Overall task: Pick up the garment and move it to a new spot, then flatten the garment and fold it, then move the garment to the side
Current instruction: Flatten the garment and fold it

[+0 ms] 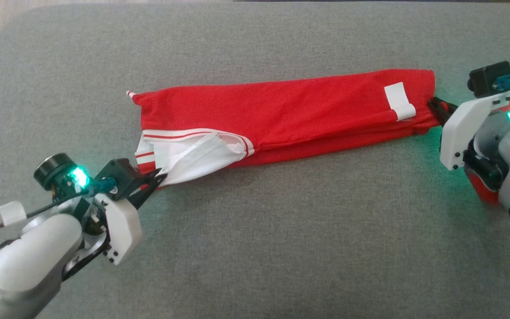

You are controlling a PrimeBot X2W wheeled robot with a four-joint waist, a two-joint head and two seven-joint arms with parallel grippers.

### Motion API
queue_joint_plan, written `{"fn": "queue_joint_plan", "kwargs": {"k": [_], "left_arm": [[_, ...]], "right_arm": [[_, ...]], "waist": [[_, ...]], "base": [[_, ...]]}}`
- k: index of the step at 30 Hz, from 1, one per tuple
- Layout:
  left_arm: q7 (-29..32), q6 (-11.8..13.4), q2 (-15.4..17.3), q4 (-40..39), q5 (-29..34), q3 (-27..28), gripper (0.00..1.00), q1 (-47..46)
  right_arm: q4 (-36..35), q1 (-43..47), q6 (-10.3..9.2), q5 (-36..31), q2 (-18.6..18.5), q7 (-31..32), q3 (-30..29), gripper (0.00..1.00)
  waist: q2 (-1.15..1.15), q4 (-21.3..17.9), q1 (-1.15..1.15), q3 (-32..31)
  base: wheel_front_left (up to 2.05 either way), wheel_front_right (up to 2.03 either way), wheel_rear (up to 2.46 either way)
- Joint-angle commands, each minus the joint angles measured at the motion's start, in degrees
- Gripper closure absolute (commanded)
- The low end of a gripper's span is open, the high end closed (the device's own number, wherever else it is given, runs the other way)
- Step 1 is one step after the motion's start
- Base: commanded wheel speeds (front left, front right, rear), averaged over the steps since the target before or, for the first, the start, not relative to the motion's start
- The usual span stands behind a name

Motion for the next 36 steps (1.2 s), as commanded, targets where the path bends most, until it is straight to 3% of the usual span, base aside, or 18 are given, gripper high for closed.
{"fn": "queue_joint_plan", "kwargs": {"k": [1, 2, 3, 7, 10, 11, 14, 17, 23, 27, 31, 36], "left_arm": [[-0.5, 0.6, 1.4, -0.2, 0.3, 2.5, 1.0, -3.2], [-0.9, 0.7, 0.9, 0.4, 0.0, 2.7, 0.62, -3.3], [-1.3, 1.3, 0.5, 1.1, -0.2, 3.1, 0.0, -3.3], [-4.9, 4.3, -1.4, 3.0, -1.2, 5.4, 0.0, -3.4], [-9.9, 8.9, -3.5, 2.6, -3.8, 10.0, 0.0, -3.0], [-9.9, 8.9, -3.5, 2.6, -3.8, 10.0, 0.0, -3.0], [-14.9, 13.2, -5.1, 1.5, -5.4, 13.9, 0.0, -2.2], [-20.1, 17.2, -6.6, 0.2, -7.6, 18.0, 0.0, -0.5], [-25.0, 22.3, -10.3, -3.4, -11.2, 25.5, 0.0, 5.5], [-25.4, 23.5, -13.5, -6.1, -10.6, 30.4, 0.0, 11.4], [-25.5, 21.8, -17.2, -7.2, -7.5, 35.0, 0.0, 18.3], [-25.5, 20.2, -22.1, -6.1, -1.0, 39.6, 0.0, 25.7]], "right_arm": [[-0.5, -0.7, -0.04, 0.6, -0.4, -0.7, 0.5, 1.0], [-0.2, -0.8, -0.04, 1.0, -0.3, -1.0, 0.4, 0.25], [0.3, -0.8, -0.04, 1.7, -0.1, -0.9, 0.0, 0.0], [-0.3, -1.0, -0.04, 5.4, 0.8, -2.1, -1.7, 0.0], [-2.3, -1.1, -0.04, 9.8, 1.1, -4.6, -4.9, 0.0], [-2.3, -1.1, -0.04, 9.8, 1.1, -4.6, -4.9, 0.0], [-4.9, -1.0, -0.04, 12.0, 0.9, -8.6, -7.1, 0.0], [-7.2, -0.7, -0.04, 11.5, 1.1, -14.7, -8.4, 0.0], [-9.7, 1.7, -0.04, 8.5, 5.3, -22.5, -13.3, 0.0], [-12.9, 5.5, -0.04, 1.6, 9.6, -23.0, -22.8, 0.0], [-19.6, 16.1, -0.04, -10.3, 16.7, -23.0, -35.8, 0.0], [-26.0, 29.3, -0.04, -21.5, 23.7, -23.0, -45.2, 0.0]], "waist": [[0.0, -0.1, -0.01, 0.2], [0.0, -0.2, -0.01, 0.2], [0.0, -0.4, -0.01, 0.1], [0.0, -1.3, -0.01, -1.1], [0.0, -1.8, -0.01, -2.6], [0.0, -1.8, -0.01, -2.6], [0.0, -2.3, -0.01, -4.3], [0.0, -2.9, -0.01, -5.8], [0.0, -3.7, -0.01, -8.2], [0.0, -3.9, -0.01, -9.3], [0.0, -3.6, -0.01, -10.3], [0.0, -3.1, -0.01, -10.8]], "base": [[0.0, 0.0, 0.0], [0.0, 0.0, 0.0], [0.0, 0.0, 0.0], [0.0, 0.0, 0.0], [0.0, 0.0, 0.0], [0.0, 0.0, 0.0], [0.0, 0.0, 0.0], [0.0, 0.0, 0.0], [0.0, 0.0, 0.0], [0.0, 0.0, 0.0], [0.0, 0.0, 0.0], [0.0, 0.0, 0.0]]}}
